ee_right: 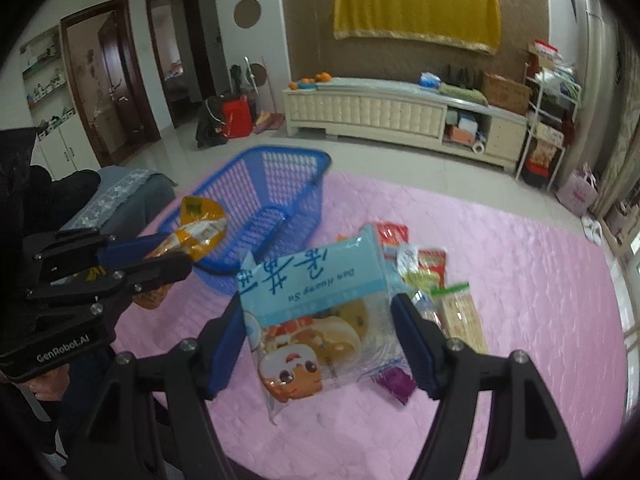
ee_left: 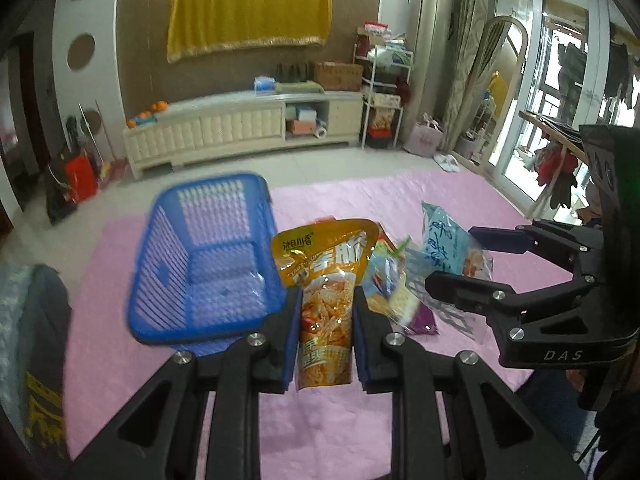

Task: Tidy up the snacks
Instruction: 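Carry both snacks over the blue basket and open both grippers to drop them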

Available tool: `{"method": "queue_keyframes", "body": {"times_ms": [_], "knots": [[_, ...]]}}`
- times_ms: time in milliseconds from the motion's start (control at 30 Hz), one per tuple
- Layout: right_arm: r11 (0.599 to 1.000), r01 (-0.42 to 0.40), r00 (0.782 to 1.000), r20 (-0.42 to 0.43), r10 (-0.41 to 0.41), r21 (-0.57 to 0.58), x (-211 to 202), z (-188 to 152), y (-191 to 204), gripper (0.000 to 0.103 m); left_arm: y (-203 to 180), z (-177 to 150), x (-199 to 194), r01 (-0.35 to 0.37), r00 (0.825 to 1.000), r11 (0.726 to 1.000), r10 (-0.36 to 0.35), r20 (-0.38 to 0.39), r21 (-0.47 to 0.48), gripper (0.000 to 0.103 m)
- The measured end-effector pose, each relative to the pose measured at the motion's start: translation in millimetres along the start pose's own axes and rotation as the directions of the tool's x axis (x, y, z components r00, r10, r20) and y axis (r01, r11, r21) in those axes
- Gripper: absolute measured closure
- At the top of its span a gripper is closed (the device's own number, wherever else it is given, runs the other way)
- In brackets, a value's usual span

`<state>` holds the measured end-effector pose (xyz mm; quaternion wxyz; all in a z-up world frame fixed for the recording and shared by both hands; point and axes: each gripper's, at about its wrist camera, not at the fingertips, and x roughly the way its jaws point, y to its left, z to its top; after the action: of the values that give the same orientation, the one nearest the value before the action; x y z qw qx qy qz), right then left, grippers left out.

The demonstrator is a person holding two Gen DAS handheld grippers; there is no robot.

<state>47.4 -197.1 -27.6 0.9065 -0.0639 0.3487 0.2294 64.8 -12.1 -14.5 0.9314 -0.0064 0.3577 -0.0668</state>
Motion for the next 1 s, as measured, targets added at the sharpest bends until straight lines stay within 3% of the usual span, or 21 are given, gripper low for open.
{"method": "queue_keyframes", "body": {"times_ms": [200,467,700,1000], "knots": [[0.999,-0.018,0.999,0.040,0.019,-0.033,2.1,39.8,18.8,0.028,34.2,26.2,-17.5,-0.025,0.998,1.000,0.026,0.054,-0.010,0.081],[0.997,-0.035,0.998,0.053,0.038,-0.062,25.8,86.8,34.9,0.028,79.8,57.0,-12.3,-0.082,0.994,0.996,0.084,0.064,-0.027,0.081],[0.996,-0.063,0.998,-0.017,0.062,-0.063,82.4,112.4,39.8,0.028,125.6,69.5,21.0,-0.097,0.995,0.993,0.098,0.013,-0.072,0.081],[0.996,-0.077,0.989,-0.129,0.070,-0.053,156.1,128.7,36.7,0.028,156.3,73.6,72.1,-0.100,0.993,0.991,0.093,-0.077,-0.084,0.081]]}}
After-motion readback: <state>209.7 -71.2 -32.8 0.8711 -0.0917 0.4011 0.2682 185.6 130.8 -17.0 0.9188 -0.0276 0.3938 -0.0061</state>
